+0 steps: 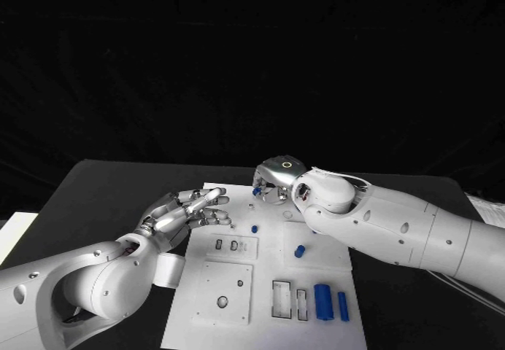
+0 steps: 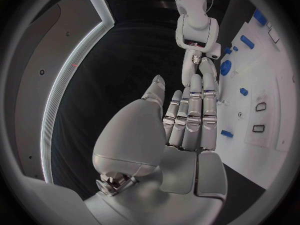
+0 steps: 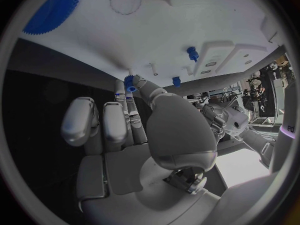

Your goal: Assemble the parts on the task board

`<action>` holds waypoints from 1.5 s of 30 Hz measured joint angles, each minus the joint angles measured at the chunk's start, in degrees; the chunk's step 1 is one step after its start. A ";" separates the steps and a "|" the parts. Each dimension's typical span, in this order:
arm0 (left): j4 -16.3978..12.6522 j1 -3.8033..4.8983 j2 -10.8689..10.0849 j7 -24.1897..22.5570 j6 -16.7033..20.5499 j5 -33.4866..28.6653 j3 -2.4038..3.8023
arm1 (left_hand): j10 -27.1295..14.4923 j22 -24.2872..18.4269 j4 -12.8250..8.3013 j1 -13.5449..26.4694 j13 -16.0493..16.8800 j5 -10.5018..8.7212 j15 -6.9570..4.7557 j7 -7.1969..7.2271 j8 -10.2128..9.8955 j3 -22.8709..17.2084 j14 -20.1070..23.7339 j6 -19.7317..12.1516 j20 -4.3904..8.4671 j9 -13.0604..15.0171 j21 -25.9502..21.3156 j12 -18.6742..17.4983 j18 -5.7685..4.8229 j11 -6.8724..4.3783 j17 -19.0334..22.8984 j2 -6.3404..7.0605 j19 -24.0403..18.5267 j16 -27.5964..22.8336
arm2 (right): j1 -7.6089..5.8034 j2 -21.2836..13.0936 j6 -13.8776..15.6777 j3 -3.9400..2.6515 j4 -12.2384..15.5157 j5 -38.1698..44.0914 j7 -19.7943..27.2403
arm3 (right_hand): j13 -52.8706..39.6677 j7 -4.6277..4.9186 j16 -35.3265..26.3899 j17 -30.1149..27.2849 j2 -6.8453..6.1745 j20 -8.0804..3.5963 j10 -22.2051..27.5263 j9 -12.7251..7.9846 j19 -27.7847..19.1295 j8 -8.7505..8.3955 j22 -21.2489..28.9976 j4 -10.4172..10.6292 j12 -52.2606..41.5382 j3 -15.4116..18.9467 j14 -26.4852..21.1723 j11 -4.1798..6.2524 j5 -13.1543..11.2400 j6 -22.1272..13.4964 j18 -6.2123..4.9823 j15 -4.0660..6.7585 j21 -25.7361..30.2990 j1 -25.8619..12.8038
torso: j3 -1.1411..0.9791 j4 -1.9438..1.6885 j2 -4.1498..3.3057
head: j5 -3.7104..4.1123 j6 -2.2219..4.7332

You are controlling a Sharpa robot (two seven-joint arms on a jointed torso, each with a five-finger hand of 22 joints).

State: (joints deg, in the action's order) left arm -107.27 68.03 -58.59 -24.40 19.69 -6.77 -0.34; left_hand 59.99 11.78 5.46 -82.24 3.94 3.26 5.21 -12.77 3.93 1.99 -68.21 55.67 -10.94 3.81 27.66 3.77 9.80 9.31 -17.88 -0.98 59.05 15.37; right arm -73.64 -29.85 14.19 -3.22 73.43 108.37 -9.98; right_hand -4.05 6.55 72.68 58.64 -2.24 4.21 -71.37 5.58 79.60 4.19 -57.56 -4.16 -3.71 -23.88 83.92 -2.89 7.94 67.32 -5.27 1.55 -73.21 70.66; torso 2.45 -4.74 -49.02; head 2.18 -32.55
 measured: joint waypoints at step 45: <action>0.22 0.04 -0.45 0.46 0.10 0.00 0.00 | -0.52 0.04 -0.57 0.00 -0.04 0.00 0.02 -0.40 0.00 -0.24 0.43 -0.41 0.01 -0.05 0.23 0.00 -0.01 0.10 -0.24 0.00 -0.41 0.00 | 0.82 -12.47 4.65 -0.52 11.80 -2.15 -1.05 | -4.26 1.51 3.44 4.32 -6.41 -0.25 -3.32 -1.10 0.47 0.89 3.46 15.69 -8.48 8.44 0.09 -0.42 -1.93 -9.28 -1.36 0.13 2.78 9.73 | 0.07 0.49 -0.21 | 0.09 1.14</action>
State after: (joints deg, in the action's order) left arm -107.05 68.07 -59.04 -23.94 19.79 -6.77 -0.34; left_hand 59.47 11.82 4.88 -82.24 3.90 3.26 5.23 -13.17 3.93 1.75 -67.78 55.25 -10.94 3.76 27.89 3.77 9.80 9.41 -18.12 -0.97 58.64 15.37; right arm -72.83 -42.32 18.84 -3.75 85.23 106.23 -11.03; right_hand -8.32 8.06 76.11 62.96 -8.65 3.96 -74.69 4.49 80.08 5.07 -54.10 11.53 -12.19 -15.45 84.01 -3.31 6.01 58.04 -6.63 1.67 -70.43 80.39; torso 2.52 -4.25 -49.22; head 2.27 -31.41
